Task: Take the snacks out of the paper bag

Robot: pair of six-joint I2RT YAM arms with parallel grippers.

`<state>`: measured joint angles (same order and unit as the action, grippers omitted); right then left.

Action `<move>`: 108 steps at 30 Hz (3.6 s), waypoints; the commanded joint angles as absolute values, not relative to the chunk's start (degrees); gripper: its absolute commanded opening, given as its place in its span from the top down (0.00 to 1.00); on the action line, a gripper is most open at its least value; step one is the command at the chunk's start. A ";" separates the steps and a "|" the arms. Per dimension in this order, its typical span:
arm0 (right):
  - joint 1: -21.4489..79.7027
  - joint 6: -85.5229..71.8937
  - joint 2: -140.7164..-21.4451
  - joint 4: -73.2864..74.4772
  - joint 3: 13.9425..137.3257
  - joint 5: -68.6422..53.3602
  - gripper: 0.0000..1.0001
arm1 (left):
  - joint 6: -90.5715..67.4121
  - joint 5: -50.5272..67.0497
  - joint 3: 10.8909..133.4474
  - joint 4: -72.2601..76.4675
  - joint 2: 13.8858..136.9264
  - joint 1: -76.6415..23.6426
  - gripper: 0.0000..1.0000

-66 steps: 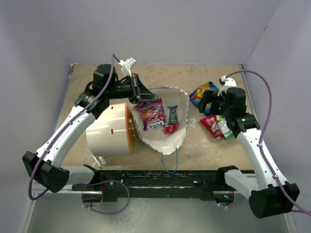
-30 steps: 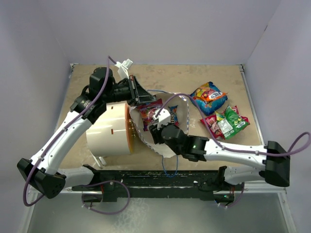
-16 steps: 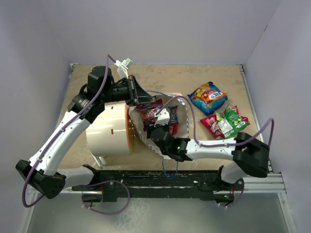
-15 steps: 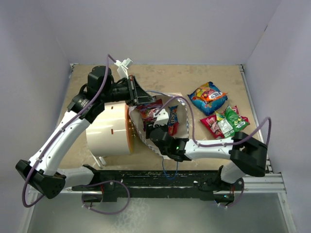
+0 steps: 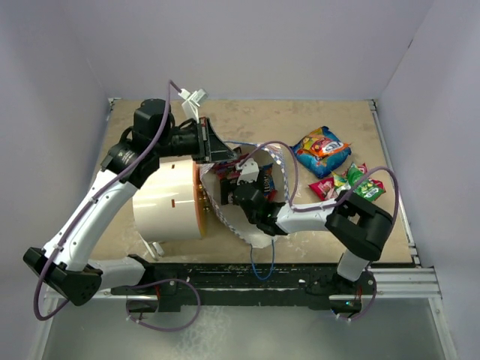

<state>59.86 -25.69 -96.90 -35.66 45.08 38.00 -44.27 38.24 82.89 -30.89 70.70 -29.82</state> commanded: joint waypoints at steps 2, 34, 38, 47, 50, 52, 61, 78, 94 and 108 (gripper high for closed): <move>58.62 -22.89 -101.82 -35.98 50.68 34.98 0.01 | -42.11 40.82 84.33 -29.92 70.75 -30.23 1.00; 57.08 -22.86 -101.64 -28.31 49.78 38.02 0.41 | -41.03 33.51 86.96 -36.50 72.00 -30.23 1.00; 57.11 -21.69 -100.98 -28.49 49.52 35.97 0.48 | -42.83 33.14 83.79 -33.59 70.03 -30.23 1.00; 57.08 -20.03 -95.93 -23.82 50.83 35.70 0.86 | -42.89 31.30 83.71 -33.60 69.38 -30.16 1.00; 57.13 -20.09 -92.77 -23.89 49.47 34.71 0.97 | -42.56 30.92 83.98 -34.12 69.30 -30.21 1.00; 57.13 -20.05 -91.17 -23.98 48.51 34.18 1.00 | -42.24 30.63 84.31 -34.54 69.33 -30.15 1.00; 57.13 -20.30 -94.76 -21.88 48.98 35.29 0.35 | -41.66 30.28 86.57 -36.33 70.45 -30.15 1.00; 56.58 -27.70 -103.01 -14.52 56.79 40.21 0.86 | -44.12 31.82 85.08 -36.06 69.41 -30.15 1.00; 56.59 -25.13 -84.44 -18.19 48.73 34.08 1.00 | -43.86 30.26 85.08 -36.50 69.16 -30.15 1.00; 56.60 -28.05 -69.65 -14.21 47.86 19.46 1.00 | -47.47 27.39 85.17 -37.00 69.89 -30.15 1.00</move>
